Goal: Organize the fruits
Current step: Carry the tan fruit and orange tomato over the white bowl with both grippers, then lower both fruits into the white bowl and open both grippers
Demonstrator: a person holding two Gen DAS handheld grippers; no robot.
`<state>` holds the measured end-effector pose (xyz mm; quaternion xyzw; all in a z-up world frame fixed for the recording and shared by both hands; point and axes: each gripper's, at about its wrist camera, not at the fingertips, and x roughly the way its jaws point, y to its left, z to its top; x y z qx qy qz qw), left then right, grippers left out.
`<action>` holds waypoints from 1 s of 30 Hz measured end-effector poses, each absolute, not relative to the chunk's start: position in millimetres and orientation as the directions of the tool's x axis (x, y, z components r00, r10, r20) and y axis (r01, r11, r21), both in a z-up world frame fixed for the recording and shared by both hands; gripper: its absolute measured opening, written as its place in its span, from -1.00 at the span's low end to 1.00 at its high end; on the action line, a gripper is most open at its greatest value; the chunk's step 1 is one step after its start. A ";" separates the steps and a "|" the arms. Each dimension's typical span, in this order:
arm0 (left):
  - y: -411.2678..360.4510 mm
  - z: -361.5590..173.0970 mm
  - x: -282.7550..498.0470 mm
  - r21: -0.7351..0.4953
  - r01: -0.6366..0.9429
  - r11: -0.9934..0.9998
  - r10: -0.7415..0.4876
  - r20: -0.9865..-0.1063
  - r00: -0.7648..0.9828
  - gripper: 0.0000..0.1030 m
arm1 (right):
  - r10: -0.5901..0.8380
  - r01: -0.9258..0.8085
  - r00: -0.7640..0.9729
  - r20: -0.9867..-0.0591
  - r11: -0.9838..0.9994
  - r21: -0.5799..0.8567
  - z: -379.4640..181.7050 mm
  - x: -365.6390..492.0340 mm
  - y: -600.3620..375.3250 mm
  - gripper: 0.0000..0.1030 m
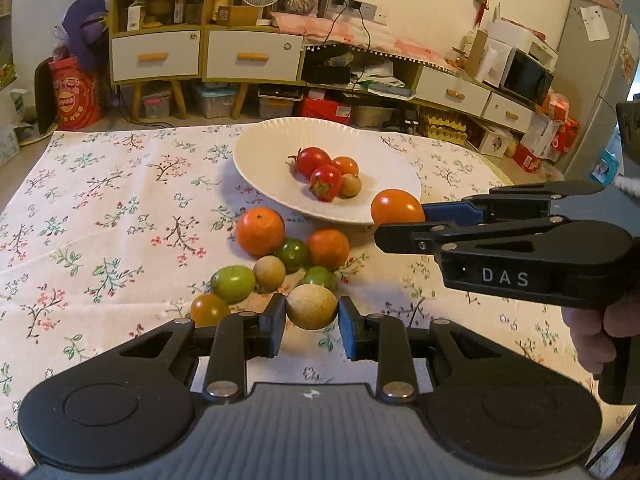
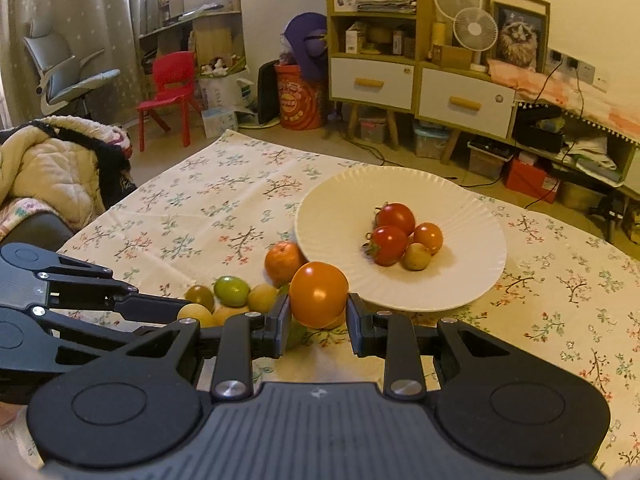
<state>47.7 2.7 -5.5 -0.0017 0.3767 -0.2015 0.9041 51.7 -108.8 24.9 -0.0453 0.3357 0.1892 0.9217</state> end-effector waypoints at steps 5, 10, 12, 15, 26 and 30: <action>-5.8 -1.2 58.6 -0.132 0.375 0.918 -0.360 -0.673 0.646 -0.52 | 0.306 -0.348 0.714 -0.630 0.936 0.060 24.8 62.5 -121.5 -0.49; -14.0 2.0 72.1 -0.122 0.382 0.916 -0.362 -0.665 0.654 -0.52 | 0.295 -0.308 0.721 -0.627 0.947 0.091 22.8 74.5 -135.9 -0.49; -19.7 2.3 79.8 -0.120 0.388 0.914 -0.365 -0.660 0.656 -0.52 | 0.286 -0.293 0.724 -0.628 0.951 0.094 20.8 79.3 -140.4 -0.49; -28.3 2.1 91.1 -0.115 0.397 0.911 -0.370 -0.654 0.660 -0.52 | 0.277 -0.280 0.728 -0.627 0.955 0.097 17.7 84.7 -144.7 -0.49; -44.7 -7.1 122.9 -0.098 0.416 0.904 -0.375 -0.650 0.661 -0.52 | 0.244 -0.244 0.740 -0.627 0.966 0.088 7.9 100.1 -160.6 -0.49; -48.6 -10.4 126.5 -0.097 0.422 0.901 -0.377 -0.656 0.654 -0.52 | 0.227 -0.228 0.737 -0.637 0.970 0.082 3.7 103.0 -164.0 -0.49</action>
